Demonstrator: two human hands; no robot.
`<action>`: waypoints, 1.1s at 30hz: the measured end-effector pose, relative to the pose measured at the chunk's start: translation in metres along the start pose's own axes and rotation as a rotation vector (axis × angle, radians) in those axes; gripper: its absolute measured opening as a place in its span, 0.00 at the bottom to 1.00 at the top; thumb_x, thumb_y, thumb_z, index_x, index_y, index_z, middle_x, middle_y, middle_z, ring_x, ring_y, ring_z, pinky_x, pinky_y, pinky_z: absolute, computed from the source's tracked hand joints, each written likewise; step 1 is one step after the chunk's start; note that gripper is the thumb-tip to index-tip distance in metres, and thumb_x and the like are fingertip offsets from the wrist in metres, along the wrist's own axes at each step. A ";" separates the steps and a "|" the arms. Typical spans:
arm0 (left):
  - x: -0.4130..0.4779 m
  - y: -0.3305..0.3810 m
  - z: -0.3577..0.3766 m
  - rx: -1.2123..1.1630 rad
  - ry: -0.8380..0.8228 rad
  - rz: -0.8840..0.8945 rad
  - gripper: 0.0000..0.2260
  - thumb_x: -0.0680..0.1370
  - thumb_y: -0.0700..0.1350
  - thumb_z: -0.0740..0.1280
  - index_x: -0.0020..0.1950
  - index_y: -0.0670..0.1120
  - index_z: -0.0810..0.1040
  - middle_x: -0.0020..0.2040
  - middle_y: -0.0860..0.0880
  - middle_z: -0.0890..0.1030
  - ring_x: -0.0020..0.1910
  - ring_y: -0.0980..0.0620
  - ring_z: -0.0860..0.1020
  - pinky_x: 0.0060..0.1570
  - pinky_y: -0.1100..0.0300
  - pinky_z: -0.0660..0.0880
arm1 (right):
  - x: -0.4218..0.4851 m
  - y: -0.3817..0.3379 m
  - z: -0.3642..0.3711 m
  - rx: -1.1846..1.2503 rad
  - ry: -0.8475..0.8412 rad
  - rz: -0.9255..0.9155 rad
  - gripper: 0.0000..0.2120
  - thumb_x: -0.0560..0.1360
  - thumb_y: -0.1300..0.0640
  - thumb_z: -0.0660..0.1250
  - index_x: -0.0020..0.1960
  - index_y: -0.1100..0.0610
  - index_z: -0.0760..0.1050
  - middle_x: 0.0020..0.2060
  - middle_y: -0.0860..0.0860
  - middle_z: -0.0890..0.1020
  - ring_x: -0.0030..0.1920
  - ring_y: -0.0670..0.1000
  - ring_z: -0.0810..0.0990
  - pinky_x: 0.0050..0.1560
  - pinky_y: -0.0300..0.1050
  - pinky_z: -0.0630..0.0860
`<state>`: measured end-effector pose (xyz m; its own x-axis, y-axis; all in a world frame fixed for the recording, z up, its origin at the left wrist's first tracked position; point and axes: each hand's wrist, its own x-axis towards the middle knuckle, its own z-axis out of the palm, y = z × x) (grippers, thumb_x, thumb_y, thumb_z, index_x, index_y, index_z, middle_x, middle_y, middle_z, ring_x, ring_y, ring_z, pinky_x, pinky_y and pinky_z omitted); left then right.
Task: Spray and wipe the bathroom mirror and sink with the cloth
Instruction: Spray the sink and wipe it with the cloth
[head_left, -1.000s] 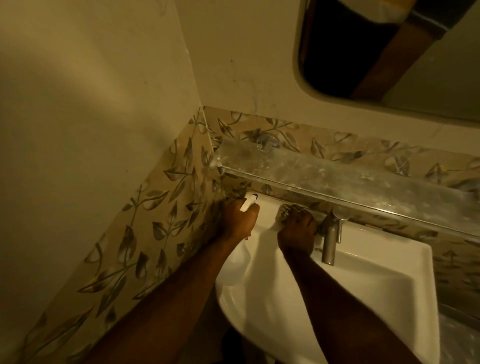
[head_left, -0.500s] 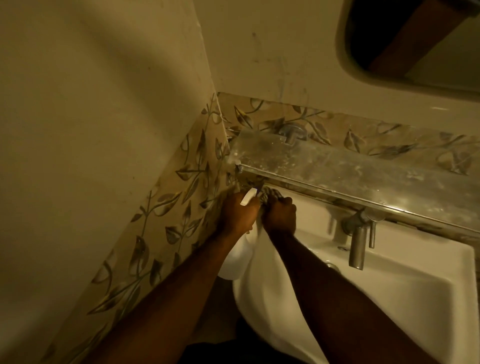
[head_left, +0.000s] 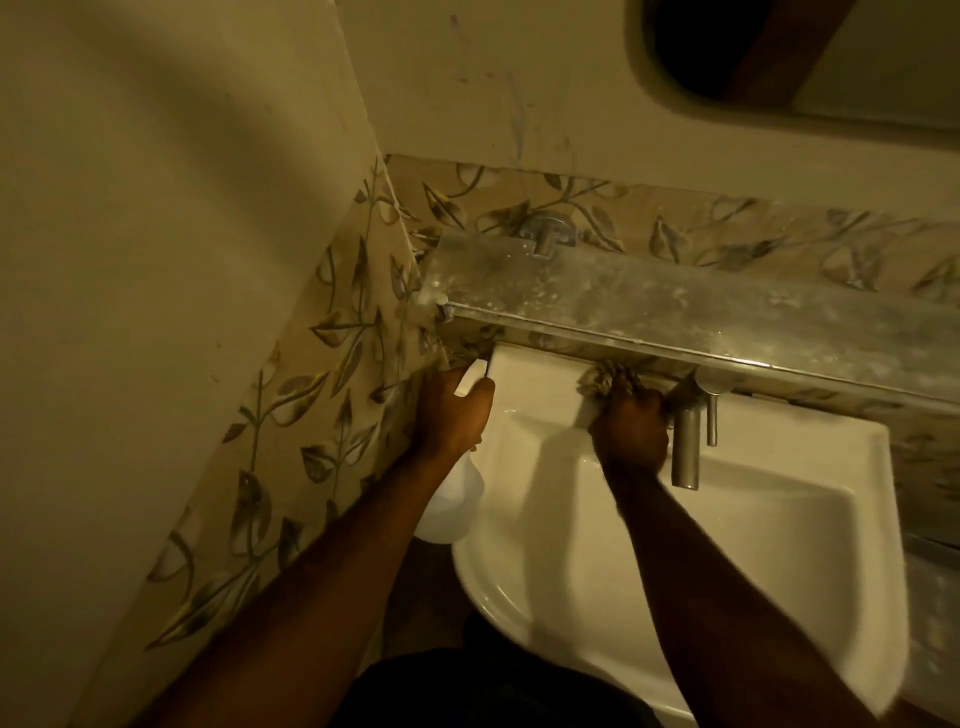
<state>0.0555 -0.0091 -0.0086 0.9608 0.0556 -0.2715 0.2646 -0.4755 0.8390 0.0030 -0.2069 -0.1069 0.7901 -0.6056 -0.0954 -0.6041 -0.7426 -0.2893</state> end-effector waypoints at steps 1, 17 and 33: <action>0.000 -0.002 -0.001 -0.006 0.005 0.004 0.10 0.78 0.45 0.65 0.58 0.47 0.82 0.42 0.46 0.83 0.35 0.47 0.80 0.20 0.68 0.69 | 0.000 -0.001 -0.001 0.013 0.005 0.024 0.20 0.81 0.57 0.62 0.73 0.55 0.71 0.62 0.63 0.75 0.59 0.68 0.76 0.51 0.58 0.79; 0.008 -0.017 -0.036 0.107 0.073 0.055 0.10 0.78 0.47 0.65 0.38 0.48 0.79 0.29 0.47 0.79 0.26 0.46 0.80 0.30 0.49 0.82 | 0.003 -0.129 0.018 0.046 -0.329 -0.217 0.20 0.77 0.53 0.66 0.69 0.53 0.74 0.61 0.63 0.75 0.59 0.67 0.76 0.60 0.55 0.77; -0.040 -0.076 -0.043 0.153 0.131 -0.074 0.15 0.75 0.52 0.67 0.31 0.54 0.67 0.33 0.49 0.79 0.34 0.45 0.81 0.39 0.44 0.83 | -0.054 -0.124 0.018 -0.066 -0.416 -0.345 0.24 0.77 0.59 0.69 0.72 0.59 0.69 0.65 0.62 0.73 0.65 0.64 0.74 0.62 0.56 0.75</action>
<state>0.0004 0.0626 -0.0409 0.9443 0.2043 -0.2579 0.3290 -0.5932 0.7348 0.0373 -0.0773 -0.0832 0.9099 -0.1693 -0.3787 -0.2975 -0.9026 -0.3111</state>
